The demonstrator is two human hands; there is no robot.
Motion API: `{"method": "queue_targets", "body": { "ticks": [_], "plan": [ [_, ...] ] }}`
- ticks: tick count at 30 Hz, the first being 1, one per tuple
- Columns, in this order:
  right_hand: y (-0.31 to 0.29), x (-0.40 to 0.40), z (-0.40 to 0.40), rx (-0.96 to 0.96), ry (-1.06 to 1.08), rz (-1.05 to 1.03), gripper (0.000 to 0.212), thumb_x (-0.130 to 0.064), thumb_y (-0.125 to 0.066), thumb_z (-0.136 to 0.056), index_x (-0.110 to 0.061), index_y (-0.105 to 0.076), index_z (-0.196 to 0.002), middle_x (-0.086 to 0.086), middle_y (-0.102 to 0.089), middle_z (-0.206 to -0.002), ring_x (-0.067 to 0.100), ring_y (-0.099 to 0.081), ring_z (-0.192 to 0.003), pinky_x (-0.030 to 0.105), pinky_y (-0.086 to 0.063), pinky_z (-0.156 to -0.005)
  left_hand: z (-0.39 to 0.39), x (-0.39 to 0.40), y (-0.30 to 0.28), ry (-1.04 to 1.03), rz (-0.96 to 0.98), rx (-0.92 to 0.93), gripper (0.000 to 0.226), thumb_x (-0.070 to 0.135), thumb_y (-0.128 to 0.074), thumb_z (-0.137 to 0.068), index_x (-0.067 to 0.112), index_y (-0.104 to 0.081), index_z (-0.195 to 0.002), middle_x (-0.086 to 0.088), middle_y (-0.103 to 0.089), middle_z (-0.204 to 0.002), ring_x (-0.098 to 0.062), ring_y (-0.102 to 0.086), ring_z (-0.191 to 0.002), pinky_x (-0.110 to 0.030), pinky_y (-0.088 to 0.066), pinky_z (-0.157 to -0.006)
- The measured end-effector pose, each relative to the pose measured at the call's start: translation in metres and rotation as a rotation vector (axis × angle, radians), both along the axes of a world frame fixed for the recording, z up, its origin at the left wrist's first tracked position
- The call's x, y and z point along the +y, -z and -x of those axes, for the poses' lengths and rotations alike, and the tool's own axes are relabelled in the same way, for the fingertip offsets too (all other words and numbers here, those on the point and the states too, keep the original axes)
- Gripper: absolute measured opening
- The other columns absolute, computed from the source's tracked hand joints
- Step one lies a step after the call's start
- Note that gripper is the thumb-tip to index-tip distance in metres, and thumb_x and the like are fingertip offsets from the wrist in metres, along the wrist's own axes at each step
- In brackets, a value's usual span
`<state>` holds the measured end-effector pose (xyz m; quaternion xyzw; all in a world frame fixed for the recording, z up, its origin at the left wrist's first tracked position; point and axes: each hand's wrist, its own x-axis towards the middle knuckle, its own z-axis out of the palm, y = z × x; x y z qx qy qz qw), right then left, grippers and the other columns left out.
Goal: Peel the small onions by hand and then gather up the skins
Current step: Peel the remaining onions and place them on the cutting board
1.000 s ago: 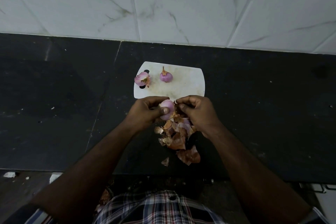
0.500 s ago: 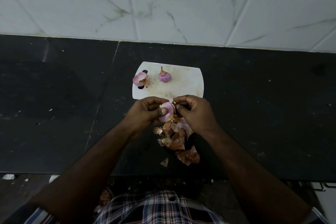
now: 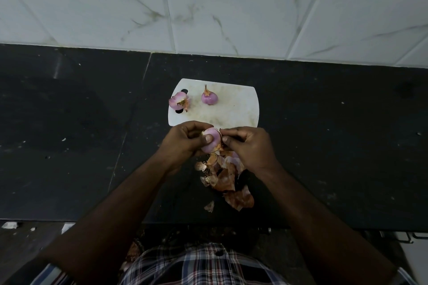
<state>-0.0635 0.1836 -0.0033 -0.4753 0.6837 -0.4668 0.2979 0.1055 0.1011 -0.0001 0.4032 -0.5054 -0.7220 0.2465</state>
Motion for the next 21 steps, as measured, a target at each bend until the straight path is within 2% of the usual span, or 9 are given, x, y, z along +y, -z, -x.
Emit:
{"method": "queue_targets", "body": {
  "ticks": [3, 9, 13, 21],
  "plan": [
    [0.001, 0.001, -0.003, 0.082, 0.031, 0.027, 0.023, -0.008, -0.074, -0.085, -0.015, -0.077, -0.107, -0.003, -0.077, -0.1, 0.002, -0.071, -0.093, 0.03, -0.058, -0.088, -0.001, -0.001, 0.002, 0.005, -0.007, 0.005, 0.026, -0.004, -0.065, -0.091, -0.002, -0.066, -0.117, -0.015, -0.074, -0.099, -0.016, -0.073, -0.081, -0.023, -0.057, -0.064],
    [-0.007, -0.001, -0.015, 0.228, 0.085, 0.056, 0.029, -0.026, -0.075, -0.086, -0.011, -0.073, -0.111, 0.001, -0.075, -0.097, 0.011, -0.07, -0.089, 0.031, -0.059, -0.079, -0.002, -0.004, 0.005, 0.045, -0.078, 0.036, 0.023, -0.001, -0.062, -0.093, 0.004, -0.068, -0.115, -0.015, -0.074, -0.106, -0.021, -0.072, -0.092, -0.031, -0.061, -0.072],
    [-0.009, -0.004, -0.016, 0.264, 0.063, 0.063, 0.024, -0.023, -0.073, -0.087, -0.012, -0.073, -0.108, 0.0, -0.074, -0.094, 0.011, -0.068, -0.086, 0.032, -0.059, -0.078, -0.006, -0.008, 0.006, 0.078, -0.116, 0.059, 0.025, 0.0, -0.058, -0.096, 0.008, -0.067, -0.118, -0.011, -0.074, -0.108, -0.021, -0.071, -0.096, -0.034, -0.061, -0.078],
    [-0.013, -0.007, -0.017, 0.329, 0.032, 0.055, 0.017, -0.018, -0.07, -0.089, -0.011, -0.072, -0.104, -0.002, -0.071, -0.094, 0.011, -0.066, -0.087, 0.032, -0.058, -0.078, -0.013, -0.013, 0.004, 0.135, -0.159, 0.108, 0.031, 0.001, -0.055, -0.096, 0.005, -0.064, -0.125, -0.011, -0.073, -0.111, -0.021, -0.071, -0.098, -0.034, -0.061, -0.079]
  ]
}}
